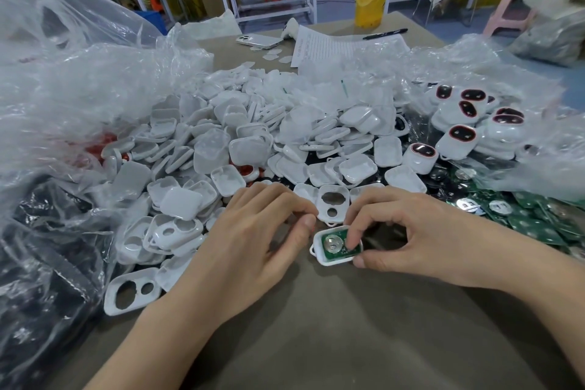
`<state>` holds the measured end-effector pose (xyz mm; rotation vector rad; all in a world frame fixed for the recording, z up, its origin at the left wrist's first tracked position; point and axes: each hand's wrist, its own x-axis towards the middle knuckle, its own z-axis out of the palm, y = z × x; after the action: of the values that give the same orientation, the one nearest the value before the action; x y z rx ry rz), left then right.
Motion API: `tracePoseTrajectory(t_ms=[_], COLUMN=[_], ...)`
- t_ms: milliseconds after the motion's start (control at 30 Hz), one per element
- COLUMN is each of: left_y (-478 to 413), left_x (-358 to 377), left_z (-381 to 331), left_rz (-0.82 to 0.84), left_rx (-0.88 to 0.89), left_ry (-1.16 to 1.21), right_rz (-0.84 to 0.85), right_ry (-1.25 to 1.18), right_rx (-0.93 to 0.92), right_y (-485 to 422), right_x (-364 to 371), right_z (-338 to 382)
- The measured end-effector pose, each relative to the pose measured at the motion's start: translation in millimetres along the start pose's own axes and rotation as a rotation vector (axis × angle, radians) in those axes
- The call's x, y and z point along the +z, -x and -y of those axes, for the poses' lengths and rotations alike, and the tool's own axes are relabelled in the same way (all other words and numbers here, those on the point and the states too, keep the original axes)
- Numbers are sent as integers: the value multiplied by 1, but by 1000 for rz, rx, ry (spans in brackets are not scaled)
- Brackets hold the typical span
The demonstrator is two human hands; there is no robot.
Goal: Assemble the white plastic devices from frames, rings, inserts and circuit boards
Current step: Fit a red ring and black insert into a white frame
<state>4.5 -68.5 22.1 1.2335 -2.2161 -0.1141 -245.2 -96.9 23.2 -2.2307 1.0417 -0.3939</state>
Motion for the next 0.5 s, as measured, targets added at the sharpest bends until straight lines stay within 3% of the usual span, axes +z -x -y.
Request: tracePoseTrajectory(t_ms=[500], left_y=[3], left_x=[0], left_z=[-5], left_rz=[150], left_rx=[82], left_ry=[65], right_rz=[13], right_ry=[-27], right_rx=[-4], right_y=[1], right_x=[-1], right_z=[1])
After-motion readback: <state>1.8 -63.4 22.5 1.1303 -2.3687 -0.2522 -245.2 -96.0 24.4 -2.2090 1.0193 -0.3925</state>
